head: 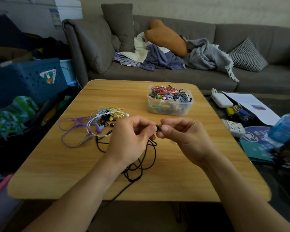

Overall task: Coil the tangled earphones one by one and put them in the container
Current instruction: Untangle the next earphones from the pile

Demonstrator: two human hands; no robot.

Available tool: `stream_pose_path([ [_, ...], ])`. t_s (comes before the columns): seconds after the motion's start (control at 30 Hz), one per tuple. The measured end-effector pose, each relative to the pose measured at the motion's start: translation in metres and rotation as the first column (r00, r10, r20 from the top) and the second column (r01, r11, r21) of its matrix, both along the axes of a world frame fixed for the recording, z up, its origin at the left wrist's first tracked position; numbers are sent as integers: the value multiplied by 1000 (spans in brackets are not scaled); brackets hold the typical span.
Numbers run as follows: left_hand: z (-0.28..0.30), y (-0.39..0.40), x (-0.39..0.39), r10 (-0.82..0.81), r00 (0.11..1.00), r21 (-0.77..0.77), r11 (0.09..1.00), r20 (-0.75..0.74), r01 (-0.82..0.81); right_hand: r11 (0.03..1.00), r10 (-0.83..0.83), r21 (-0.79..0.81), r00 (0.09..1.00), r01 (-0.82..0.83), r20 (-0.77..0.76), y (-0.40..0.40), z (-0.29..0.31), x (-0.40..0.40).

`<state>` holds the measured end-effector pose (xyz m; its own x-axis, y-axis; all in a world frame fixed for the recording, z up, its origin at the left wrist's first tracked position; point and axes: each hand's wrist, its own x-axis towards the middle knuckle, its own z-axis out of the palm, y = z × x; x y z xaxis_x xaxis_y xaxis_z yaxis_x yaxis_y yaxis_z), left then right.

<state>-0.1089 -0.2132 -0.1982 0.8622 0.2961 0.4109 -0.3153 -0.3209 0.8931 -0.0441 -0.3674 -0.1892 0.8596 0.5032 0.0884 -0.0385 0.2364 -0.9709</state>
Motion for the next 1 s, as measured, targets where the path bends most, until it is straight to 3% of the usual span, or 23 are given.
stream_pose_path([
  [0.1,-3,-2,2,91,993,156,982,78,-103,999,-11,49,997,15,-78,3,-1,-2],
  [0.27,-6,-4,3,225,966,228,941,124,-249,995,-81,59,996,83,-34,12,-4,-8],
  [0.53,-2,-3,-2,190,974,-19,981,-125,-194,973,-156,-104,920,206,360,20,-4,-13],
  [0.63,-3,-3,-4,165,982,-4,986,-88,-166,984,-100,-116,958,135,268,15,-3,-11],
  [0.73,-4,-6,-6,140,989,6,990,-41,-140,996,-88,-10,991,89,105,14,-4,-10],
  [0.9,-3,-1,-4,70,996,-60,995,-60,-74,987,-141,-50,970,153,196,15,-5,-12],
  [1.0,-2,2,-2,6,996,-181,983,-93,-23,984,-154,-51,956,172,249,15,-4,-13],
])
